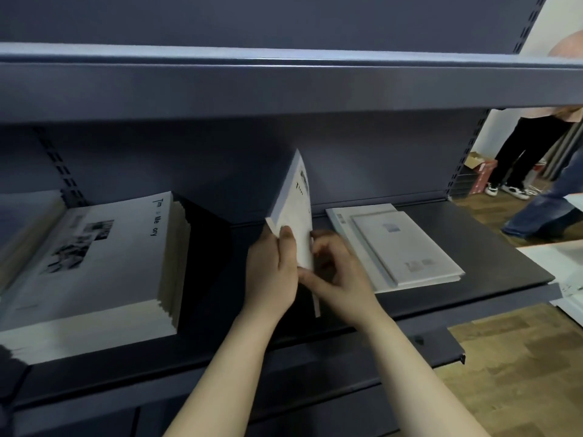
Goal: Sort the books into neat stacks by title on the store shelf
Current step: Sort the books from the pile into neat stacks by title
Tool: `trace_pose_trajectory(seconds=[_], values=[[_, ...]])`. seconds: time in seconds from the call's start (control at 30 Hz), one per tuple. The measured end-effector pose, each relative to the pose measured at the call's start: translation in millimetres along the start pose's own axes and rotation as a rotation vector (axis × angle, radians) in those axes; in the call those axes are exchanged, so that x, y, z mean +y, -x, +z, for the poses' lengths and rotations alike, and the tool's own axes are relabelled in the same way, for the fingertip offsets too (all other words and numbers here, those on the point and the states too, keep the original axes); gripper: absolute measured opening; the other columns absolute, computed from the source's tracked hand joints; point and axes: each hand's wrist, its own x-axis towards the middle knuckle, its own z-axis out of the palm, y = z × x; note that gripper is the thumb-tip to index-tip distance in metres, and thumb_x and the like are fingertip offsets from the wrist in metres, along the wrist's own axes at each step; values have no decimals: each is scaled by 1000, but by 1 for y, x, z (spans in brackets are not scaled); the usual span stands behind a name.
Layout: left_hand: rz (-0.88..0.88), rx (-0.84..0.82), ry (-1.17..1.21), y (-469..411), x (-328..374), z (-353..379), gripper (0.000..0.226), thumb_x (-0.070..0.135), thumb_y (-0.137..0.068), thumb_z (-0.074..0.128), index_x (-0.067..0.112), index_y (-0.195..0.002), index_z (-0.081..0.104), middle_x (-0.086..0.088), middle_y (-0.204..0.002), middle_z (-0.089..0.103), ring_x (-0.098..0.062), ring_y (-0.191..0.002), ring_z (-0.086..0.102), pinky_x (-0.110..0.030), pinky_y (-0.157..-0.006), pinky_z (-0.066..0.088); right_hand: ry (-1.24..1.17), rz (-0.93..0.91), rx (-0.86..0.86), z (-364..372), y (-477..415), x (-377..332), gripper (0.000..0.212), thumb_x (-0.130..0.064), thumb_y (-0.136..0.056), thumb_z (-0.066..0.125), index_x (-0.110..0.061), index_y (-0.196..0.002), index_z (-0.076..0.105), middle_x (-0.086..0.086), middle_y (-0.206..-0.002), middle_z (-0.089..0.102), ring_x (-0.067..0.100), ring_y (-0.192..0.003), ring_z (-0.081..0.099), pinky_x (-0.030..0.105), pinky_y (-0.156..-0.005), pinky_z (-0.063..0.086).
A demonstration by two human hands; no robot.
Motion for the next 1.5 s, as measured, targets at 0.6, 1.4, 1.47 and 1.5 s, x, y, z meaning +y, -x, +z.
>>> trace_pose_trajectory(seconds=[0.6, 1.4, 1.47, 1.5], values=[[70, -49, -172, 11, -10, -89, 24, 37, -96, 38, 19, -96, 54, 17, -79, 58, 16, -76, 54, -4, -64, 41, -796, 658, 259, 52, -31, -15, 30, -11, -90, 60, -11, -120, 57, 14, -113, 69, 30, -93, 69, 34, -69, 56], [-95, -435, -510, 65, -103, -245, 23, 39, -93, 52, 36, -111, 66, 26, -111, 59, 9, -102, 51, -9, -86, 41, -633, 557, 66, 168, -74, -106, 18, -10, -93, 60, -11, -111, 63, 8, -94, 72, 23, -80, 72, 28, -54, 54], [-113, -413, -539, 68, -110, -261, 24, 41, -92, 51, 36, -110, 65, 24, -109, 61, 7, -99, 53, -14, -86, 44, -592, 553, 51, 181, -76, -113, 16, -10, -93, 59, -12, -109, 63, 7, -95, 72, 24, -82, 71, 30, -58, 53], [-116, -401, -561, 70, -113, -269, 24, 42, -92, 50, 37, -110, 65, 24, -108, 61, 7, -98, 54, -16, -85, 46, -573, 548, 43, 188, -77, -116, 15, -10, -93, 59, -13, -107, 63, 7, -95, 72, 24, -84, 71, 32, -61, 54]])
